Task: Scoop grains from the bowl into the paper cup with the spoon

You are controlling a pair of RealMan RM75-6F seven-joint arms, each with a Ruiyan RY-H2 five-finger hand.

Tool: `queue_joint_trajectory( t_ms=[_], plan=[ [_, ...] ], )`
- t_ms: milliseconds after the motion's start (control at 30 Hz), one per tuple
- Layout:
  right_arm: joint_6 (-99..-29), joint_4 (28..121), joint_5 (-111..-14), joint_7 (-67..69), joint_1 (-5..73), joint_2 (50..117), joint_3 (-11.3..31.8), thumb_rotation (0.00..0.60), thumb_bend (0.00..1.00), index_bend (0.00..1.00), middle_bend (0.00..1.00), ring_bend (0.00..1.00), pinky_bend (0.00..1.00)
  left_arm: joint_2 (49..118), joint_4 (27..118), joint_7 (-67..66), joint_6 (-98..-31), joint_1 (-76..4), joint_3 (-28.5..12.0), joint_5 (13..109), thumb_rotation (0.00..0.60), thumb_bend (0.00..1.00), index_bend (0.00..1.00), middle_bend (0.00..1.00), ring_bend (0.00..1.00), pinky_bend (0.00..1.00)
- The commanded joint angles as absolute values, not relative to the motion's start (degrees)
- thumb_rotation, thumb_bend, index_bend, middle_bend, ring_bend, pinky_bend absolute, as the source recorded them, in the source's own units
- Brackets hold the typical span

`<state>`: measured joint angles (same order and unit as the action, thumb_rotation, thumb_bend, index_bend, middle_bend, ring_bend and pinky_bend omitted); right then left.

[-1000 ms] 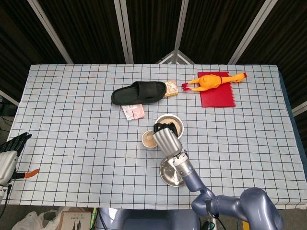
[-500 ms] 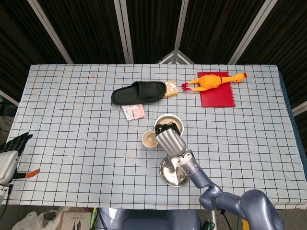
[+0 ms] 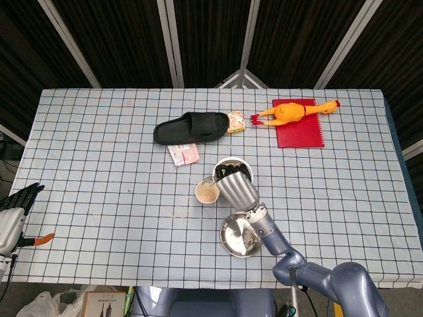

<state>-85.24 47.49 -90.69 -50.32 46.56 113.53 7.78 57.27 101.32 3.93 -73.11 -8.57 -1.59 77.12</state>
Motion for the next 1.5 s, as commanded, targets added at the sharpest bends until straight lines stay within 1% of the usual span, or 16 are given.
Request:
queue_joint_trajectory(
  t_ms=[33,167,533,800,1000,1167,1367,1500],
  plan=[
    [-85.0,47.6,-90.7,-50.2,46.2,112.9,7.9,0.6,0.61,0.69,0.83,0.97,1.0,57.3,101.3,3.9,-73.1,-8.6,-1.6,77.2,0.6,0.0,0.0,0.0,0.0,0.0],
    [-84.5,45.7,-91.2,-49.0,44.5,113.3,6.3,0.6,0.61,0.69,0.83,0.97,1.0,57.3,101.3,3.8,-73.1,-8.6,-1.5,77.3,0.6,0.0,0.0,0.0,0.0,0.0],
    [-84.8,41.0,-93.5,-46.8,44.0,115.3,5.4,0.6,0.61,0.68,0.83,0.97,1.0,57.4,101.4,3.7,-73.2,-8.6,-1.6,77.2,0.6,0.0,0.0,0.0,0.0,0.0],
    [-86.0,39.7,-93.6,-45.1,44.2,116.6,6.8,0.6,0.61,0.66,0.83,0.97,1.0,57.3,101.4,3.7,-73.2,-8.6,-1.5,77.3,0.6,0.0,0.0,0.0,0.0,0.0],
    [-85.7,37.6,-94.2,-44.3,43.5,117.8,5.8,0.6,0.61,0.65,0.83,0.97,1.0,57.3,101.4,3.7,-73.2,-8.6,-1.6,77.2,0.6,0.0,0.0,0.0,0.0,0.0],
    [-86.4,37.6,-93.7,-43.6,44.0,117.7,7.4,0.6,0.61,0.65,0.83,0.97,1.0,57.3,101.4,3.6,-73.1,-8.6,-1.6,77.0,0.6,0.0,0.0,0.0,0.0,0.0],
    [-84.7,37.2,-95.3,-45.1,43.6,116.8,5.1,0.6,0.61,0.65,0.83,0.97,1.0,57.2,101.5,3.5,-73.0,-8.6,-1.6,76.9,0.6,0.0,0.0,0.0,0.0,0.0],
    [-85.7,38.7,-94.8,-44.6,44.1,116.1,6.7,0.6,0.61,0.65,0.83,0.97,1.0,57.2,101.5,3.7,-72.9,-8.6,-1.6,76.8,0.6,0.0,0.0,0.0,0.0,0.0]
  ],
)
